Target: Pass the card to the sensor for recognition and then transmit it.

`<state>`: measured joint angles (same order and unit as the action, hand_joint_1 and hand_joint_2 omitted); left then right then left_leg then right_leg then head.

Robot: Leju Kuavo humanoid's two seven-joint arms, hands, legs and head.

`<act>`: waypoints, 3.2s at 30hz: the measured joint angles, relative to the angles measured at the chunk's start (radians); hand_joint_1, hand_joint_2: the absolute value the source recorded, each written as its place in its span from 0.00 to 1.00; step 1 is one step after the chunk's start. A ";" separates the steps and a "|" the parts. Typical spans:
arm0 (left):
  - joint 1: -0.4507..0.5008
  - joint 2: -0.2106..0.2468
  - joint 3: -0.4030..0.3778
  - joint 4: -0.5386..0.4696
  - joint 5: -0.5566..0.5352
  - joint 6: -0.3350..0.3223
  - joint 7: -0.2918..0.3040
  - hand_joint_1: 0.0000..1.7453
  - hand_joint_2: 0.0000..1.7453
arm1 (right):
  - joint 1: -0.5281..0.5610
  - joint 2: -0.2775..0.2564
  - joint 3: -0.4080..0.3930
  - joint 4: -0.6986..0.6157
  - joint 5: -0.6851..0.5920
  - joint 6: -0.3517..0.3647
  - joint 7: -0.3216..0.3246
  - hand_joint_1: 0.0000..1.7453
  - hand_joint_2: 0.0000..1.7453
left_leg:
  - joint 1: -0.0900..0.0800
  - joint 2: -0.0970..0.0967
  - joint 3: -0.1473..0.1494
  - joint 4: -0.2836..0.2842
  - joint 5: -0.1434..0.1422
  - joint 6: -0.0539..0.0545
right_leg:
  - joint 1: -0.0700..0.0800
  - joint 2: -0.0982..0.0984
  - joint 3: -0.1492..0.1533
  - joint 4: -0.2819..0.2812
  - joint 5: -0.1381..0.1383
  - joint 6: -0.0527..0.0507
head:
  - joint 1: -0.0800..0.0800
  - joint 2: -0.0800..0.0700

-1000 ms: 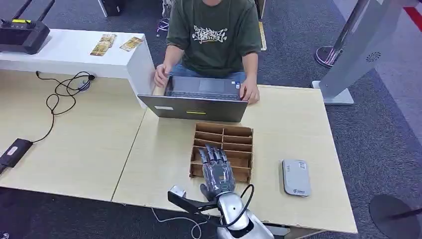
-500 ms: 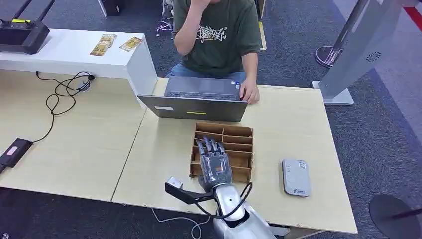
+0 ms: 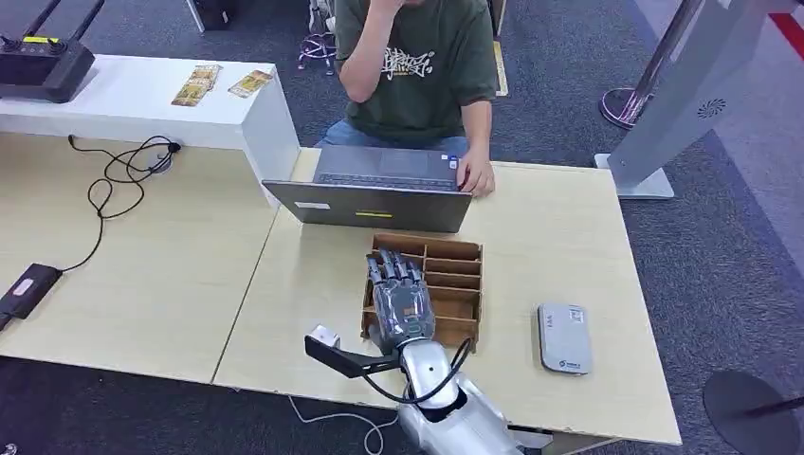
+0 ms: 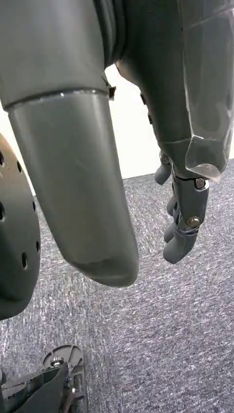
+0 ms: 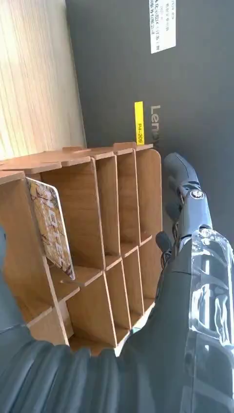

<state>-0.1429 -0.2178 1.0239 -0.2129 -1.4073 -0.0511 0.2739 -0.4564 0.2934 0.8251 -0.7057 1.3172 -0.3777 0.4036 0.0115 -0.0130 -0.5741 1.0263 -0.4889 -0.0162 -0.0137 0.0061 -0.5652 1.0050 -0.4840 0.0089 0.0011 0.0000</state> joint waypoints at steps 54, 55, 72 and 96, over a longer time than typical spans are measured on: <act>0.001 0.008 0.016 0.001 -0.002 0.003 -0.008 0.00 0.00 | 0.024 -0.018 -0.006 -0.053 0.034 0.077 0.045 0.00 1.00 | 0.000 0.001 0.000 0.000 0.000 0.000 | 0.000 0.000 -0.001 0.000 0.000 0.000 | 0.000 0.000; 0.001 0.008 0.016 0.001 -0.003 0.003 -0.008 0.00 0.00 | 0.025 -0.019 -0.006 -0.055 0.034 0.080 0.045 0.00 1.00 | 0.000 0.001 0.000 0.000 0.000 0.000 | 0.000 0.000 -0.001 0.000 0.000 0.000 | 0.000 0.000; 0.001 0.008 0.016 0.001 -0.003 0.001 -0.008 0.00 0.00 | 0.032 -0.022 -0.010 -0.061 0.034 0.089 0.034 0.00 1.00 | 0.000 0.001 0.000 0.000 0.000 0.000 | 0.000 0.001 -0.001 0.000 0.000 0.000 | 0.000 0.000; 0.001 0.008 0.016 0.001 -0.003 0.002 -0.008 0.00 0.00 | 0.033 -0.022 -0.015 -0.061 0.037 0.093 0.034 0.97 1.00 | 0.000 0.001 0.000 0.000 0.000 0.000 | 0.000 0.001 -0.001 0.000 0.000 0.000 | 0.000 0.000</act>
<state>-0.1419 -0.2102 1.0403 -0.2121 -1.4107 -0.0496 0.2663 -0.4235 0.2712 0.8099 -0.7671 1.3539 -0.2846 0.4379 0.0115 -0.0121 -0.5742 1.0263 -0.4889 -0.0162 -0.0137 0.0066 -0.5667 1.0050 -0.4840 0.0089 0.0011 0.0000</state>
